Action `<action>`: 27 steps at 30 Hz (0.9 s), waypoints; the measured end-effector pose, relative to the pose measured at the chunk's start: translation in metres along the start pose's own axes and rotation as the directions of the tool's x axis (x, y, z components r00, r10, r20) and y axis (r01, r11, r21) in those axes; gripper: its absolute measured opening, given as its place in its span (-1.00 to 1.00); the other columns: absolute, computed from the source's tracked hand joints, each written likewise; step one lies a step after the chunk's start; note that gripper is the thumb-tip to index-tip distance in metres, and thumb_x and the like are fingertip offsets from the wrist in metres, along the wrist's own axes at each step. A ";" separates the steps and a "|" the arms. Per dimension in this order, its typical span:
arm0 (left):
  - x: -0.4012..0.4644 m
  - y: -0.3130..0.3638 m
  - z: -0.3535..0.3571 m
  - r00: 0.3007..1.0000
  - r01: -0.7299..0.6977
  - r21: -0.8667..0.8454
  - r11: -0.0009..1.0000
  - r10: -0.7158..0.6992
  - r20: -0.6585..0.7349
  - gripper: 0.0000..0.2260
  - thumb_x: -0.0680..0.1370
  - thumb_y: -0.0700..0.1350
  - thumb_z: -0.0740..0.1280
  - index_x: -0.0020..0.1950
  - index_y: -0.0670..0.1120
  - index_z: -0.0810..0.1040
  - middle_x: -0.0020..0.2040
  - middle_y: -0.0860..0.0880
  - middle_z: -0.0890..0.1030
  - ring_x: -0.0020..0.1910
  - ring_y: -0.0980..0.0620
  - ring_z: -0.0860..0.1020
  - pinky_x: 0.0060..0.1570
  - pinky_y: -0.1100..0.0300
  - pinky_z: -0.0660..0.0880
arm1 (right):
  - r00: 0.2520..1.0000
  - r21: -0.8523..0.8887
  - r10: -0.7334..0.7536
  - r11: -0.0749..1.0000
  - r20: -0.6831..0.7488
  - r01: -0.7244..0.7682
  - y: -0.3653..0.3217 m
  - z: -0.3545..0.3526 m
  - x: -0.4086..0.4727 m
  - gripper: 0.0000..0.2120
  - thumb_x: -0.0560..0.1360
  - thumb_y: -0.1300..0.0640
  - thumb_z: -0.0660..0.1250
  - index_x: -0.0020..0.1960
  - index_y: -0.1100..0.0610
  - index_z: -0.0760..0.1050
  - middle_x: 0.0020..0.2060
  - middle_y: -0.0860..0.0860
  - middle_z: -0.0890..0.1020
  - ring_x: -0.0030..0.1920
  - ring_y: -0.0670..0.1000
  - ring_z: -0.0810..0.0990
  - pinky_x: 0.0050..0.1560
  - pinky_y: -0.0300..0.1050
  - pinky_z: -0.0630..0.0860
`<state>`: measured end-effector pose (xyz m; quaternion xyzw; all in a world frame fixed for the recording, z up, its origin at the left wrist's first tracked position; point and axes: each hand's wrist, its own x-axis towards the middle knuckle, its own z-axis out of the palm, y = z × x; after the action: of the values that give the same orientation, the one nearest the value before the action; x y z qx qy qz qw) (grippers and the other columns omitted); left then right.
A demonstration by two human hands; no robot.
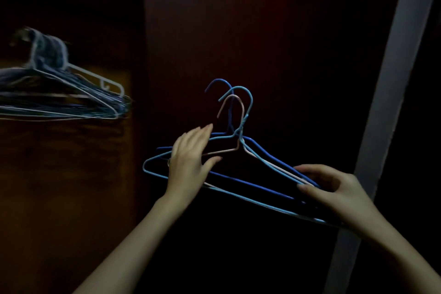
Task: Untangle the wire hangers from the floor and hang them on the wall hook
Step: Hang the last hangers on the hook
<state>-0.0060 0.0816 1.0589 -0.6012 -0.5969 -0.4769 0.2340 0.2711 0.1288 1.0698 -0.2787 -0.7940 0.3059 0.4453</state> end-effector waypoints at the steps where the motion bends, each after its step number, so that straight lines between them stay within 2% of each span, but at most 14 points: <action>1: 0.001 -0.015 -0.009 1.000 -0.011 0.007 1.000 0.011 0.019 -0.39 0.40 -0.11 0.48 0.41 -0.11 0.37 0.30 -0.07 0.51 0.32 -0.03 0.43 0.36 0.05 0.22 | 1.000 0.009 -0.012 1.000 0.011 0.012 -0.010 0.012 0.006 -0.70 0.36 0.35 0.43 -0.06 -0.02 0.59 -0.11 -0.13 0.69 -0.16 -0.20 0.64 -0.16 -0.44 0.51; 2: 0.001 -0.029 -0.019 1.000 -0.014 -0.001 1.000 0.014 0.024 -0.41 0.41 -0.12 0.48 0.40 -0.11 0.39 0.29 -0.06 0.52 0.30 -0.02 0.46 0.35 0.06 0.25 | 1.000 0.018 -0.017 1.000 0.019 0.016 -0.017 0.024 0.011 -0.75 0.35 0.26 0.47 -0.07 -0.02 0.59 -0.11 -0.09 0.69 -0.15 -0.19 0.65 -0.16 -0.42 0.52; 3: 0.002 -0.043 -0.029 1.000 -0.012 -0.014 1.000 0.012 0.020 -0.44 0.41 -0.13 0.47 0.38 -0.10 0.41 0.27 -0.04 0.53 0.28 0.00 0.47 0.33 0.07 0.29 | 0.999 0.032 -0.014 0.999 0.037 0.012 -0.025 0.038 0.017 -0.74 0.28 0.06 0.54 -0.06 -0.03 0.59 -0.12 -0.06 0.70 -0.15 -0.18 0.65 -0.16 -0.41 0.53; 4: 0.003 -0.057 -0.039 1.000 -0.013 -0.018 1.000 0.013 0.014 -0.47 0.41 -0.15 0.47 0.36 -0.09 0.44 0.26 -0.02 0.54 0.27 0.00 0.48 0.31 0.06 0.34 | 0.998 0.045 -0.022 0.999 0.055 0.020 -0.031 0.052 0.023 -0.58 0.16 -0.16 0.55 -0.05 -0.03 0.60 -0.12 -0.05 0.70 -0.16 -0.16 0.66 -0.19 -0.39 0.54; 5: 0.004 -0.071 -0.050 1.000 -0.021 -0.006 1.000 0.021 0.006 -0.48 0.41 -0.16 0.48 0.34 -0.09 0.46 0.25 -0.02 0.55 0.25 -0.01 0.49 0.27 0.06 0.39 | 0.997 0.051 -0.012 0.999 0.071 0.008 -0.037 0.067 0.030 -0.46 0.07 -0.29 0.52 -0.05 -0.05 0.60 -0.13 -0.06 0.70 -0.15 -0.13 0.67 -0.21 -0.37 0.55; 8: 0.010 -0.122 -0.085 0.999 -0.048 0.082 0.996 0.049 -0.016 -0.54 0.39 -0.21 0.47 0.28 -0.09 0.50 0.18 -0.01 0.57 0.15 -0.05 0.55 0.10 0.11 0.46 | 0.992 0.097 0.008 0.995 0.129 -0.021 -0.053 0.117 0.054 -0.54 0.03 -0.27 0.52 -0.12 -0.15 0.65 -0.14 -0.06 0.70 -0.15 0.00 0.68 -0.28 -0.32 0.56; 11: 0.014 -0.176 -0.124 0.998 -0.060 0.154 0.986 0.064 -0.022 -0.63 0.44 -0.17 0.39 0.24 -0.09 0.51 0.16 -0.02 0.58 0.09 -0.09 0.58 -0.01 0.10 0.48 | 0.984 0.121 0.000 0.992 0.180 -0.022 -0.070 0.174 0.077 -0.34 -0.15 -0.44 0.48 -0.09 -0.23 0.62 -0.13 -0.07 0.70 -0.18 -0.04 0.68 -0.29 -0.30 0.56; 13: 0.016 -0.208 -0.149 0.998 -0.046 0.172 0.984 0.053 -0.033 -0.69 0.46 -0.13 0.33 0.20 -0.08 0.55 0.13 -0.01 0.60 0.05 -0.07 0.60 -0.09 0.11 0.51 | 0.982 0.119 -0.010 0.993 0.189 -0.013 -0.079 0.211 0.091 -0.41 -0.07 -0.38 0.52 -0.09 -0.17 0.64 -0.14 -0.07 0.70 -0.16 -0.06 0.68 -0.25 -0.32 0.56; 15: 0.020 -0.237 -0.171 0.999 -0.034 0.194 0.981 0.040 -0.031 -0.72 0.45 -0.15 0.36 0.17 -0.08 0.58 0.11 -0.01 0.62 0.02 -0.06 0.62 -0.15 0.11 0.54 | 0.984 0.106 -0.005 0.994 0.178 -0.014 -0.089 0.243 0.104 -0.72 0.20 -0.07 0.54 -0.11 -0.09 0.65 -0.14 -0.07 0.70 -0.13 -0.07 0.67 -0.20 -0.36 0.55; 16: 0.022 -0.250 -0.181 0.999 -0.030 0.205 0.978 0.035 -0.020 -0.71 0.45 -0.18 0.39 0.17 -0.08 0.59 0.10 -0.01 0.63 -0.01 -0.06 0.63 -0.16 0.10 0.55 | 0.985 0.091 -0.009 0.996 0.174 -0.007 -0.092 0.257 0.111 -0.79 0.30 0.11 0.50 -0.09 -0.08 0.63 -0.13 -0.08 0.70 -0.12 -0.10 0.67 -0.18 -0.38 0.54; 17: 0.024 -0.262 -0.190 0.999 -0.029 0.216 0.976 0.032 -0.009 -0.70 0.45 -0.20 0.42 0.17 -0.08 0.59 0.09 -0.01 0.64 -0.03 -0.06 0.64 -0.15 0.10 0.55 | 0.984 0.072 -0.014 0.997 0.175 0.002 -0.096 0.271 0.117 -0.76 0.35 0.20 0.45 -0.06 -0.08 0.61 -0.13 -0.09 0.70 -0.12 -0.14 0.66 -0.17 -0.41 0.53; 22: 0.044 -0.305 -0.229 1.000 0.005 0.231 0.973 -0.002 -0.012 -0.69 0.45 -0.21 0.43 0.18 -0.07 0.60 0.08 -0.02 0.65 -0.11 -0.06 0.64 -0.12 0.19 0.50 | 0.984 -0.060 -0.072 0.995 0.160 0.083 -0.116 0.327 0.148 -0.73 0.45 0.22 0.37 -0.05 -0.17 0.52 -0.21 -0.13 0.64 -0.26 -0.34 0.56 -0.27 -0.51 0.43; 27: 0.071 -0.330 -0.250 0.999 -0.041 0.287 0.957 0.044 -0.002 -0.71 0.47 -0.20 0.41 0.19 -0.08 0.60 0.10 -0.03 0.65 -0.03 -0.05 0.64 -0.11 0.11 0.54 | 0.976 -0.108 -0.162 0.978 0.144 0.178 -0.125 0.358 0.180 -0.70 0.48 0.21 0.33 -0.07 -0.23 0.47 -0.15 -0.24 0.64 -0.04 -0.40 0.52 -0.10 -0.54 0.41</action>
<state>-0.4017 -0.0370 1.1335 -0.5717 -0.6457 -0.3827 0.3314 -0.1452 0.0902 1.1085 -0.2146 -0.8602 0.2362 0.3978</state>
